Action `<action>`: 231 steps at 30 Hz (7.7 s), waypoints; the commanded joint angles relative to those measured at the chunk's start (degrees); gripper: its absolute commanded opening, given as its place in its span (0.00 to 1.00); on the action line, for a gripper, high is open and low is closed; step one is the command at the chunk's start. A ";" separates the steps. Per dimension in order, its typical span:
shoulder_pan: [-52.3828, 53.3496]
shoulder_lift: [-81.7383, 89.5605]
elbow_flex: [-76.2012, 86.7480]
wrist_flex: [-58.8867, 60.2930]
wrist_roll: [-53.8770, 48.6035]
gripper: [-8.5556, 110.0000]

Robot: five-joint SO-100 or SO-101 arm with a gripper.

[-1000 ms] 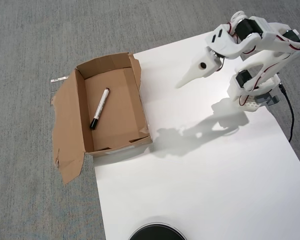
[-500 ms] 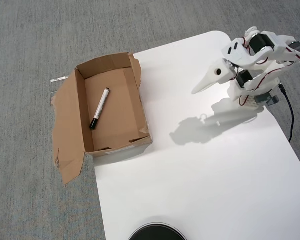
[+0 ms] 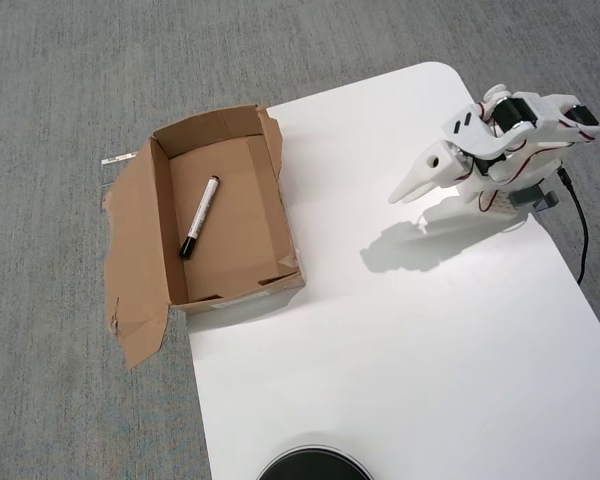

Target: Grasp a pen and put it in the box.

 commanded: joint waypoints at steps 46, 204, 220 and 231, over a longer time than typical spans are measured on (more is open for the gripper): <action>0.22 8.53 19.73 12.22 7.51 0.08; 0.31 8.35 19.56 12.22 7.43 0.08; 0.31 8.35 19.56 12.22 7.43 0.08; 0.31 8.35 19.56 12.22 7.43 0.08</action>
